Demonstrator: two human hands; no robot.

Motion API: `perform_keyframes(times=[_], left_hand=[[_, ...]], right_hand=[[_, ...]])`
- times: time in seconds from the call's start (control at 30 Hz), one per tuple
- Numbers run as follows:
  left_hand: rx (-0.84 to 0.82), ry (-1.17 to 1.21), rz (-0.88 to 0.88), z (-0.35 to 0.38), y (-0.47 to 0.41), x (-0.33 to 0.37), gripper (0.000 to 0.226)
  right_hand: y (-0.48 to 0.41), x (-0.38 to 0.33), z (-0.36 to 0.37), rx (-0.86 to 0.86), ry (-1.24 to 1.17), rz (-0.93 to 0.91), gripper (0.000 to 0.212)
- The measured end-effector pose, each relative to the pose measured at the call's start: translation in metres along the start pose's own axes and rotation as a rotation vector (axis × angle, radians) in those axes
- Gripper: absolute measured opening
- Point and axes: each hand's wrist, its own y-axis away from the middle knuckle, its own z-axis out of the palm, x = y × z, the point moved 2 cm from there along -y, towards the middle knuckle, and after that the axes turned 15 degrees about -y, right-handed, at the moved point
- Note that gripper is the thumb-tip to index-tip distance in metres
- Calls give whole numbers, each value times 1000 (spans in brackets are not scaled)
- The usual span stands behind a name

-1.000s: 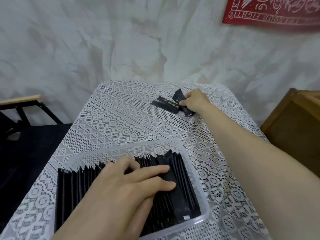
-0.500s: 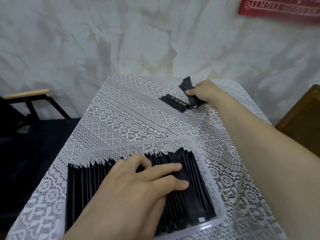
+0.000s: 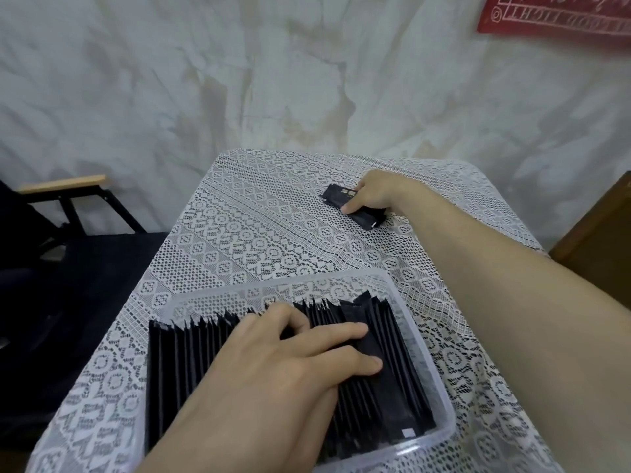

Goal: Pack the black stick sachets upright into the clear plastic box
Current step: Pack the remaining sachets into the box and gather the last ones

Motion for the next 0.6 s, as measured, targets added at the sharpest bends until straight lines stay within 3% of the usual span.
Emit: perform_keyframes(times=[0.17,0.27,0.43,0.6], left_hand=[[-169,68,-39,9,5,-4,32],[-297,69,29,11,12,-8,39],[-398,91,7,10,13,-10,43],[-460,107,-38,6,13,-8,42]], right_hand=[[4,-2,7,-2,80,-48,44],[7,-2,17,-27,135,-82,41],[20,-6,22,-38,216,-116,34],[63,-18,3,65,145,-245,19]])
